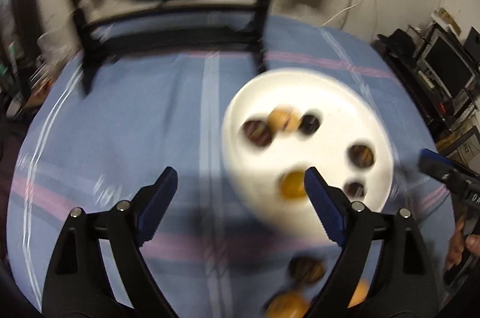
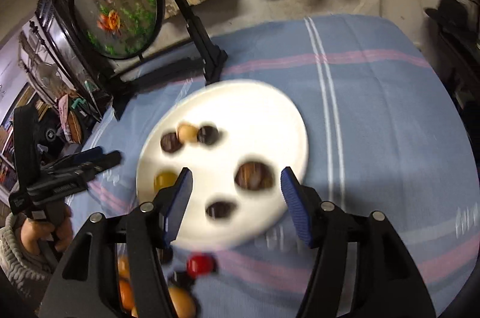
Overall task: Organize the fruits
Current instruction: 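Carry both fruits over the white plate and open both tools to release, then move both open tools back toward the fruit pile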
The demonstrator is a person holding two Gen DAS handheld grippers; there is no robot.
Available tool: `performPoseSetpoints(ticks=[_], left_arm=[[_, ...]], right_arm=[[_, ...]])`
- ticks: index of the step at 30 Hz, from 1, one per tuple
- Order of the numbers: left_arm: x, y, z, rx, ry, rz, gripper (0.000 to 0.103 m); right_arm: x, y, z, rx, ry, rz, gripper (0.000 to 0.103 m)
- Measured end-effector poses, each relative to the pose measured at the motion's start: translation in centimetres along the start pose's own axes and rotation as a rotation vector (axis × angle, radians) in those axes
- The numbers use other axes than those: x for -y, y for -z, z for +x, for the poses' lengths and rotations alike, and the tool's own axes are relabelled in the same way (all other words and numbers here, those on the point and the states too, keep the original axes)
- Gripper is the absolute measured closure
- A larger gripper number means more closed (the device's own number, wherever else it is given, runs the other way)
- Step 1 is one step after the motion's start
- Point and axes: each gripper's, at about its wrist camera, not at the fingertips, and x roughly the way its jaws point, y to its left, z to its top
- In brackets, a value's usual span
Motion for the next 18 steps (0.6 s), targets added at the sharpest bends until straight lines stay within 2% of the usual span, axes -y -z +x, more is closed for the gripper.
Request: performPoseSetpoints(ticks=[5,8,10,13,18], left_arm=[[-3.9,8.0,-2.8,-0.105,-0.039,-0.068,0.014],[-4.9,12.1,-4.1,-0.145,-0.026,-0.082,0.014],[-4.7,14.2,-4.7,-0.168,-0.006,-0.078,0.014],[-3.6,15.8,-5.1,-0.181,0.021,-0.049,0.014],[-1.0,16.0,-5.1,-0.16,0.025,0.068,0.011]], right_arm=[[0.4,6.6,-3.4,-0.056,0.044,0.072,0.041],[0.7,10.2,-5.2,-0.092,0.022,0.172,0.041],[0.4,11.5,-5.9,-0.111,0.007,0.195,0.041],[-0.7,12.5,-7.1,-0.123,0.025,0.166,0.041],[-2.7,12.9,-8.8,-0.107,0.05,0.122,0.041]])
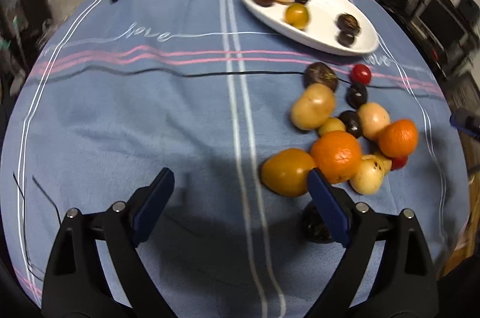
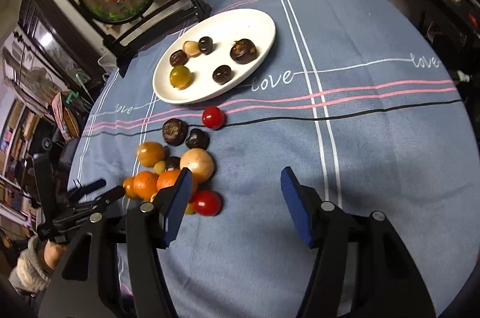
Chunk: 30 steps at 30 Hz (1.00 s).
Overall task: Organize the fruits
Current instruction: 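Move both open tools back toward the fruit pile, then grasp a yellow-orange fruit with the left tool while the right tool grasps a red tomato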
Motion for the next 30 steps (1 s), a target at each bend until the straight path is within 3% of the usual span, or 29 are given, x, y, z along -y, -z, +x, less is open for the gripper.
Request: performPoseSetpoints(ticks=[4,8,13,18,26,30], left_arm=[[0.9,-0.2,0.6,-0.003,0.033,0.026,0.011],[0.5,-0.3,1.8,-0.013,-0.001,0.046,0.006],[-2.8,0.5,0.8,-0.001,-0.02,-0.019,0.006],[-5.2,0.9,0.0,0.025,0.023,-0.1,0.007],[-2.7,-0.9,2.0,0.032,0.039,-0.063,0.007],[-3.3,-2.2,3.6,0.019,0.055,-0.109,0.008]], right_arm=[[-0.8,1.0,-1.2,0.013,0.021,-0.04,0.041],[-0.5,1.1,-2.3,0.039,0.049,-0.023,0.041],[0.1,1.2,-3.1,0.056,0.064,0.001,0.041],[-0.1,1.0,-2.3,0.026,0.05,0.0,0.041],[-0.9,0.7,-1.5,-0.009,0.052,-0.044,0.041],[-0.6,0.8,-1.4,-0.02,0.06,-0.039,0.041]])
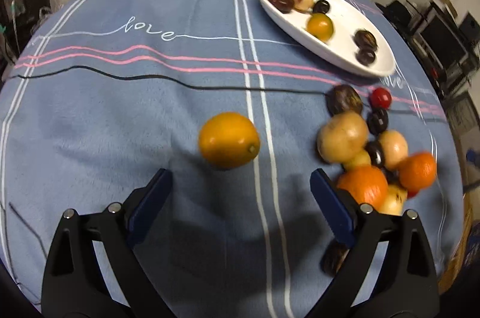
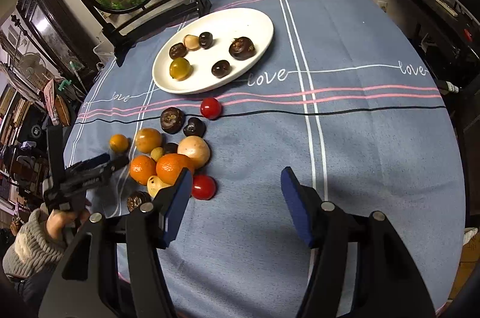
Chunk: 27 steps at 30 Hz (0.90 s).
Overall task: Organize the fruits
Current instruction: 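Grasp a yellow-orange fruit with the left tool while the right tool grasps a red tomato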
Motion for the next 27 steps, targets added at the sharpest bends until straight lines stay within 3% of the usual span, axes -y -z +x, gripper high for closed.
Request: performPoseSetpoints(ticks=[5,10,16,21,27], left_arm=[[-1.6,-1.7,0.2,0.016,0.023,-0.072,0.008],[-1.9,-2.6,0.3,0.023,0.01,-0.076,0.009],[-1.0,-1.9,0.3,0.013,-0.01,-0.035,0.022],[-0.9,-1.7,0.0,0.014,0.001,-0.028,0.039],[-0.4,-0.6,-0.6,-0.006,0.023,-0.016,0.043]], right_arm=[[1.0,0.4,0.0,-0.01,0.016,0.029,0.041],[1.5,0.4,0.3,-0.019,0.021,0.049,0.041],[1.4,0.2,0.9,-0.037,0.019,0.038,0.041],[1.2,0.1,1.4,-0.052,0.014,0.031,0.041],[1.2,0.0,1.7,-0.059,0.007,0.027,0.041]])
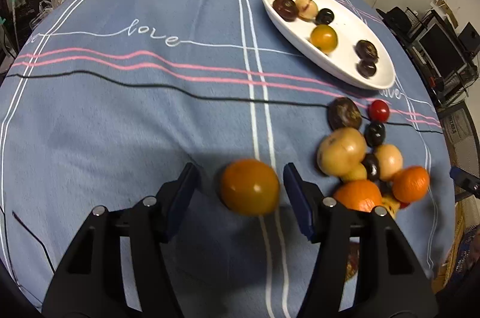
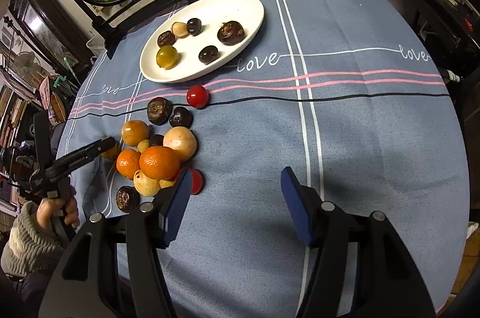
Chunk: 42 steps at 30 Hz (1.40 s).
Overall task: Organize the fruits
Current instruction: 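Grasp a yellow-orange fruit with the left tool while the right tool grasps a red tomato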
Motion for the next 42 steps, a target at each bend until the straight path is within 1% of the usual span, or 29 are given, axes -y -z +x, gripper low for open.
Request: performPoseSetpoints(ticks=[1,3,4,5,8,13,16,17,20,23,25,27,30,31,32,34,35,37,39,41,42], left_arm=[[0.1,0.2,0.0,-0.001,0.004,0.007,0.043],[0.3,0.4,0.2,-0.005,0.001,0.019,0.05],[0.3,0.4,0.2,-0.006,-0.005,0.022,0.052],[0.2,0.5,0.2,-0.003,-0.001,0.017,0.053],[-0.2,0.4,-0.1,0.015,0.025,0.001,0.061],[0.5,1.0,-1.0,0.031,0.003,0.055,0.061],[0.0,1.9,-1.6,0.024,0.004,0.042,0.062],[-0.2,2.2,-1.8,0.022,0.006,0.037,0.062],[-0.4,3.1,-2.4,0.011,0.011,0.032,0.062],[-0.3,3.7,-2.5,0.001,0.008,0.034,0.062],[-0.3,4.0,-2.6,-0.001,0.01,0.03,0.062],[-0.3,4.1,-2.7,-0.003,0.011,0.029,0.062],[-0.3,4.1,-2.7,-0.005,0.011,0.029,0.062],[-0.3,4.1,-2.7,-0.005,0.011,0.027,0.062],[-0.3,4.1,-2.7,-0.005,0.011,0.025,0.062],[-0.3,4.1,-2.6,-0.007,0.013,0.02,0.062],[-0.3,4.1,-2.6,-0.009,0.015,0.019,0.062],[-0.2,4.1,-2.5,-0.012,0.013,0.021,0.062],[-0.2,4.1,-2.4,-0.016,0.012,0.024,0.062],[-0.1,4.0,-2.4,-0.018,0.009,0.026,0.062],[-0.2,4.0,-2.4,-0.019,0.009,0.026,0.062]], right_arm=[[0.0,0.0,0.0,-0.001,-0.001,0.003,0.041],[0.1,0.1,0.1,-0.005,-0.003,0.005,0.041],[0.1,0.1,0.1,-0.006,-0.003,0.003,0.041],[0.1,0.1,0.1,-0.005,-0.003,0.001,0.041],[0.1,0.1,0.1,-0.002,-0.004,0.002,0.041],[-0.4,0.3,0.4,-0.018,-0.016,-0.028,0.041],[-1.7,0.5,1.0,-0.039,-0.034,-0.101,0.041],[-2.5,0.8,1.7,-0.055,-0.029,-0.161,0.041],[-4.2,1.5,3.3,-0.089,-0.033,-0.263,0.041],[-5.6,1.8,4.4,-0.08,-0.038,-0.353,0.041],[-6.1,1.7,5.2,-0.078,-0.039,-0.382,0.041],[-6.2,1.7,6.3,-0.096,-0.037,-0.388,0.041],[-5.6,1.0,7.0,-0.081,0.016,-0.376,0.041],[-5.2,0.6,7.0,-0.074,0.016,-0.361,0.041],[-4.6,0.2,6.7,-0.058,0.024,-0.334,0.041],[-3.2,-0.6,5.4,-0.008,0.068,-0.281,0.041],[-2.7,-0.8,4.9,0.009,0.068,-0.256,0.041],[-1.9,-0.9,4.5,0.01,0.031,-0.214,0.041],[-2.3,-0.6,4.9,-0.008,0.012,-0.239,0.041],[-3.6,-0.1,5.4,-0.023,0.01,-0.305,0.042],[-3.9,-0.1,5.5,-0.016,0.008,-0.324,0.046]])
